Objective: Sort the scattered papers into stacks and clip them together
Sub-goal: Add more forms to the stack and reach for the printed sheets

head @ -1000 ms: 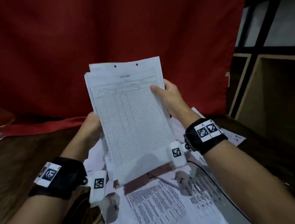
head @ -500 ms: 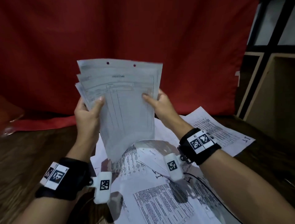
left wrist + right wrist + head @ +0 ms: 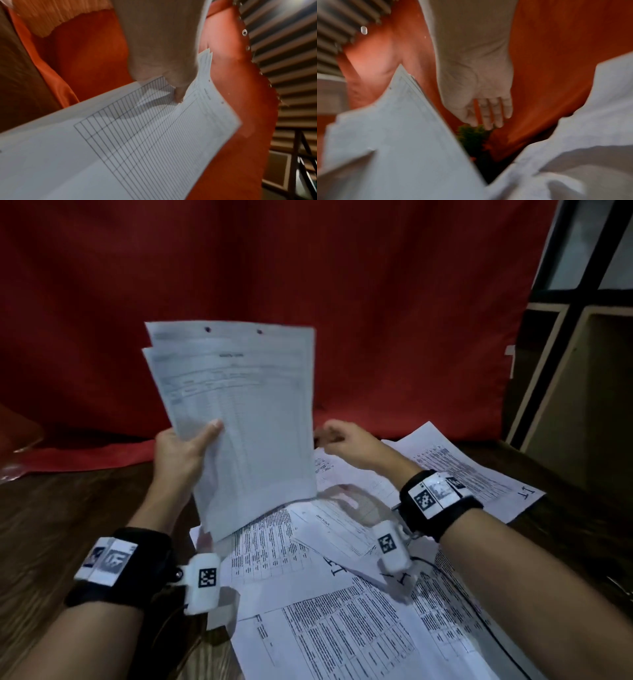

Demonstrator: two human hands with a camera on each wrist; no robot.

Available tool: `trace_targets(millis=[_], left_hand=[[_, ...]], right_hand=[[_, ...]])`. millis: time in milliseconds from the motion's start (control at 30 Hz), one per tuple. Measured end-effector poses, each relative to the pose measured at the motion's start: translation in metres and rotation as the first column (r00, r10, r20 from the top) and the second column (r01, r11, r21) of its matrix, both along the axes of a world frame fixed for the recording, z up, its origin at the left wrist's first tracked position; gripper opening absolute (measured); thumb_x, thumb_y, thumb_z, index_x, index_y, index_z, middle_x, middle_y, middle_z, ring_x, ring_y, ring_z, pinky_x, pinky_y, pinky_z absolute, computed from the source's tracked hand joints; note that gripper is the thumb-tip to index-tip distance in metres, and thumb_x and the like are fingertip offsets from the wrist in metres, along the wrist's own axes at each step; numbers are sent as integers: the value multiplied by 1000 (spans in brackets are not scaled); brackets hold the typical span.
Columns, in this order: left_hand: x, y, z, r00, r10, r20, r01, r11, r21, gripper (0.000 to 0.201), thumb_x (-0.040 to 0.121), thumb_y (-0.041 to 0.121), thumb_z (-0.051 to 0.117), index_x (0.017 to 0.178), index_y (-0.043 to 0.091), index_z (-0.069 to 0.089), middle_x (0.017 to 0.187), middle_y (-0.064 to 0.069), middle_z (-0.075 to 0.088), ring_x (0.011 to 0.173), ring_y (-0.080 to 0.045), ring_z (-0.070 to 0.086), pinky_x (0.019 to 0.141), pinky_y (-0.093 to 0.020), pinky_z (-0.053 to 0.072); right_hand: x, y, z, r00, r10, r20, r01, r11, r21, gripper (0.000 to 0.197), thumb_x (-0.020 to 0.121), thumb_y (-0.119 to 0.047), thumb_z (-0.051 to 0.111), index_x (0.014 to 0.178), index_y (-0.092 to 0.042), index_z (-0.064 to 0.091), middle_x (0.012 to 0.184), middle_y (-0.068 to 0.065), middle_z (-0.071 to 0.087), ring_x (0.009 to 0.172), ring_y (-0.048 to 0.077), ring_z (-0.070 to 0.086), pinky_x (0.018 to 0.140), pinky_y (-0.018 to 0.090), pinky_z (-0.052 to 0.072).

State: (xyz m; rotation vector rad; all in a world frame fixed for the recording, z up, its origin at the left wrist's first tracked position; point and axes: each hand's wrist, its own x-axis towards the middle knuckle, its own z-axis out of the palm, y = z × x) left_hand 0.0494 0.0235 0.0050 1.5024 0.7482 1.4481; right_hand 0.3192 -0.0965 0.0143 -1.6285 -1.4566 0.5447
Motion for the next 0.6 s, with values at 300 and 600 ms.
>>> trace_targets(millis=[300, 600], left_hand=[[-54, 7, 9, 998, 65, -15, -65, 998, 28, 20, 96, 9, 76, 115, 14, 74, 85, 28, 78, 85, 7, 75, 75, -9, 57], [-56, 9, 6, 998, 62, 26, -63, 997, 39, 32, 96, 11, 76, 127, 11, 69, 92, 28, 79, 94, 5, 76, 85, -11, 59]], right_hand=[[117, -28, -64, 816, -144, 560, 506, 647, -571, 99, 74, -66, 73, 147, -10, 37, 148, 18, 43, 131, 38, 49, 103, 52, 46], [50, 33, -51, 755, 340, 561, 5, 852, -523, 52, 85, -38, 78, 134, -34, 58, 144, -11, 53, 129, 15, 51, 109, 37, 43]])
